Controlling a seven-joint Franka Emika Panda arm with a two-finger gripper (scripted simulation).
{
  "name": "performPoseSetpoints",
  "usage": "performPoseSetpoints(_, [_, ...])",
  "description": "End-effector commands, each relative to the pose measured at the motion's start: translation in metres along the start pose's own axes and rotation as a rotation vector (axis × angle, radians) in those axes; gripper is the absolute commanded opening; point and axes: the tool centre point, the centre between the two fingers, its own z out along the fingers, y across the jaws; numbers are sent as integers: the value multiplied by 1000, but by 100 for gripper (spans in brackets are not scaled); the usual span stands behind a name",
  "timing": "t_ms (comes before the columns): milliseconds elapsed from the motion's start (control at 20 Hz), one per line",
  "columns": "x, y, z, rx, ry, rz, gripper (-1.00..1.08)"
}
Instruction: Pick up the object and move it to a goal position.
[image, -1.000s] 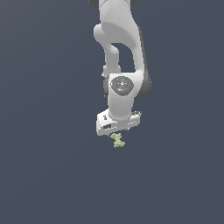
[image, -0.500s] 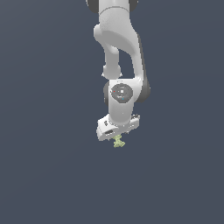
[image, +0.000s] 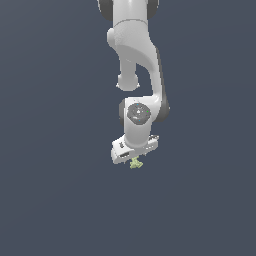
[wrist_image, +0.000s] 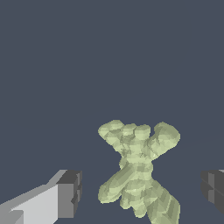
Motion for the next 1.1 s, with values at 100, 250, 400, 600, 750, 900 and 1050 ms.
performPoseSetpoints(100, [0,0,19,0,0,-2,100])
performPoseSetpoints(250, [1,0,23,0,0,-2,100])
performPoseSetpoints(400, [1,0,23,0,0,-2,-100])
performPoseSetpoints(600, [1,0,23,0,0,-2,-100])
performPoseSetpoints(750, [1,0,23,0,0,-2,-100])
performPoseSetpoints(900, [1,0,22,0,0,-2,-100])
performPoseSetpoints(1050, [-1,-2,20,0,0,-2,-100])
